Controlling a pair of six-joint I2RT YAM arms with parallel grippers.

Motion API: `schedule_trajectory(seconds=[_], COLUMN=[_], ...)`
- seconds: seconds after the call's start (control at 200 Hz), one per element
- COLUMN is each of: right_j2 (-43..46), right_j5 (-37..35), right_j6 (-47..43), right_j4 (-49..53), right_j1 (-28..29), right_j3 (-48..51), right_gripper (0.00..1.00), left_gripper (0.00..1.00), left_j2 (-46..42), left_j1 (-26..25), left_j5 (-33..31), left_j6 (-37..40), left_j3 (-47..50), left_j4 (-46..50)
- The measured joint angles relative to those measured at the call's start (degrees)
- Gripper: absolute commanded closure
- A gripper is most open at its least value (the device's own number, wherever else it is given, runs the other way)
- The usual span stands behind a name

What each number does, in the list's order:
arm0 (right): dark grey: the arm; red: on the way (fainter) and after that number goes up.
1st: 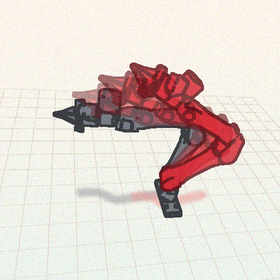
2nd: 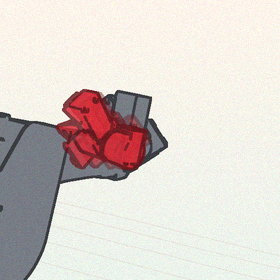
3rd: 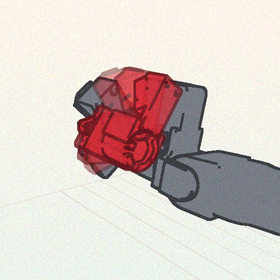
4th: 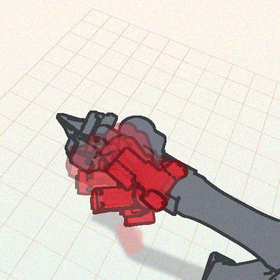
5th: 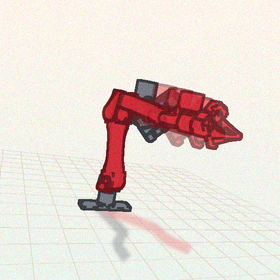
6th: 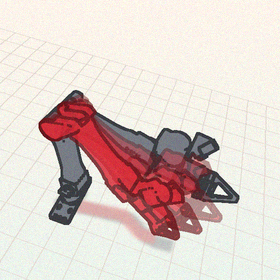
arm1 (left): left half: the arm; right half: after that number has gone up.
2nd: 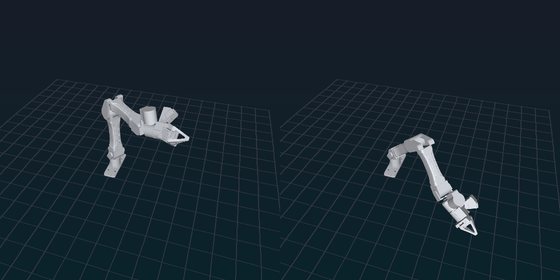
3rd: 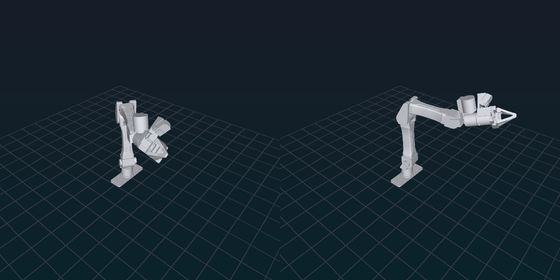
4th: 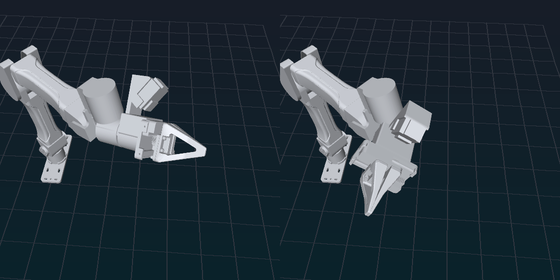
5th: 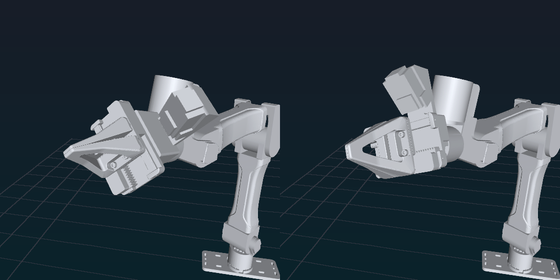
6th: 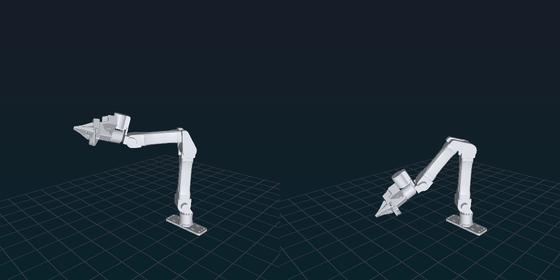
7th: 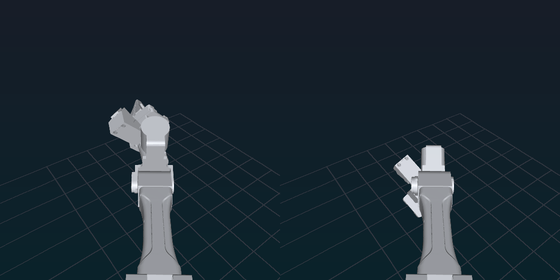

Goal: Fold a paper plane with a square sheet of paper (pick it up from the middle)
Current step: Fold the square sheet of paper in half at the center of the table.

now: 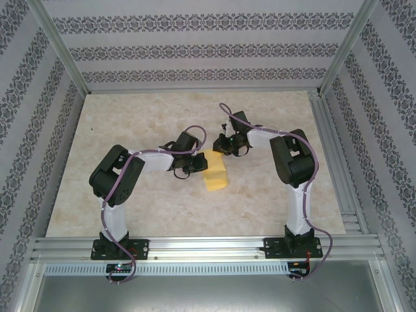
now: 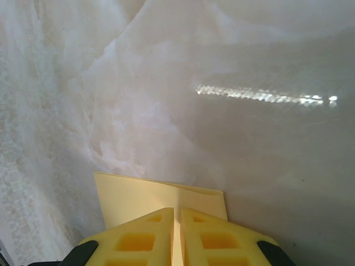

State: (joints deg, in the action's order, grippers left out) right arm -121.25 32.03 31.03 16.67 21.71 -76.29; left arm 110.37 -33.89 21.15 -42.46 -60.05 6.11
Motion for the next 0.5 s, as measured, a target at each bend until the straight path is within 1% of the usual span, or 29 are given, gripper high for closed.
schedule_trajectory(seconds=[0.165, 0.5], right_j2=[0.1, -0.5], right_j5=[0.0, -3.9], right_j6=[1.6, 2.9], right_j4=[-0.7, -2.4], right_j1=[0.0, 0.0], right_j3=[0.0, -1.0], right_gripper=[0.87, 0.87], left_gripper=[0.91, 0.91], left_j2=[0.0, 0.0], left_j1=[0.0, 0.0], left_j5=[0.0, 0.0], left_j6=[0.0, 0.0], left_j3=[0.0, 0.0], left_j4=[0.0, 0.0])
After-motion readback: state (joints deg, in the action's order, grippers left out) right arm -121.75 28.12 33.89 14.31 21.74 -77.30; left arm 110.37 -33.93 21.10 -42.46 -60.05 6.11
